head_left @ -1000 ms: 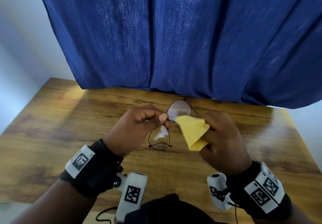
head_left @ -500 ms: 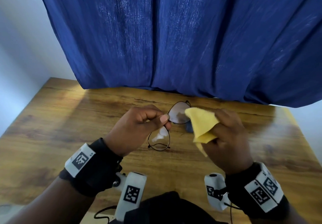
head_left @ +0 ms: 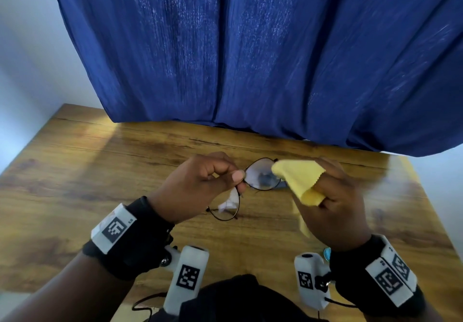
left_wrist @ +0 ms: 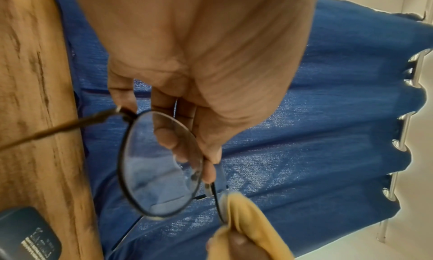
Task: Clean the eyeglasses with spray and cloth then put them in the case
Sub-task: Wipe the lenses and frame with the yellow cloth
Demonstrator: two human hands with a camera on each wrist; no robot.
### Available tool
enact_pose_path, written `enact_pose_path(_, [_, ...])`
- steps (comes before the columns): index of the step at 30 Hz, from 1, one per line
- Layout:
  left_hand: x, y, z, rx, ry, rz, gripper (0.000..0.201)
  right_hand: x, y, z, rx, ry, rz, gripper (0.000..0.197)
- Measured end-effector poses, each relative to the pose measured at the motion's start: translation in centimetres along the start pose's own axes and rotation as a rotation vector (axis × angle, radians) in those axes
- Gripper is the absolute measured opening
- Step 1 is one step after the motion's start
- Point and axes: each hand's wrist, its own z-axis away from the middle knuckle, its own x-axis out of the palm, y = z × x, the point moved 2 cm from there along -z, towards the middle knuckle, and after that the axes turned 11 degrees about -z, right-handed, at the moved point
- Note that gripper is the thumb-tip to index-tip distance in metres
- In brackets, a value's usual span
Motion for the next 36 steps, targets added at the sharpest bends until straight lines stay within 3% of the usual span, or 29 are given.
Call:
enact_pose_path(3, [0.3,0.1,0.1,-0.003,-0.001,-0.014,0.024,-0.4,0.5,0.3,0.001,-0.024,-0.012,0.045])
enact_pose_path(5, [0.7,0.2,0.0,-0.002,-0.015,-0.023,0.024,-0.5,0.8,0.4,0.040,-0.047,-0.008,0.039])
enact_pose_path(8, [1.2,0.2,-0.3,-0.014,-0.026,-0.062,0.025,-0.9,1.0,0.7,-0.027,-0.065,-0.021,0.024])
enact_pose_path(11, [1.7,0.4,-0.4,-0.015,-0.046,-0.071,0.024,-1.1,1.6,0.7,-0.026,-0.060,-0.013,0.032])
enact_pose_path(16, [2.2,0.9,-0.9,-0.027,-0.043,-0.071,0.025,-1.8,1.8,0.9,-0.057,-0.052,-0.003,0.024])
enact_pose_path(19, [2.2,1.1,-0.9,-0.016,-0.035,-0.071,0.025,-1.6,2.1,0.7,-0.025,-0.065,0.000,0.033])
enact_pose_path(25, [1.5,1.0,-0.2,-0.004,-0.021,-0.107,0.025,-1.2,1.0,0.4,-0.082,-0.065,0.021,0.018])
enact_pose_path(28, [0.9,0.8,0.2,-0.003,-0.035,-0.124,0.025,-0.1,0.9,0.2,-0.037,-0.095,0.059,0.026])
enact_pose_path(32, [-0.3,0.3,0.7,-0.009,-0.006,-0.146,0.025,0.6,0.2,0.2,-0.057,-0.053,0.100,0.019])
enact_pose_path(36, [-1.1,-0.1,0.7,0.010,-0.046,-0.181,0.025,1.9,-0.7,-0.5,-0.038,-0.134,0.111,0.028])
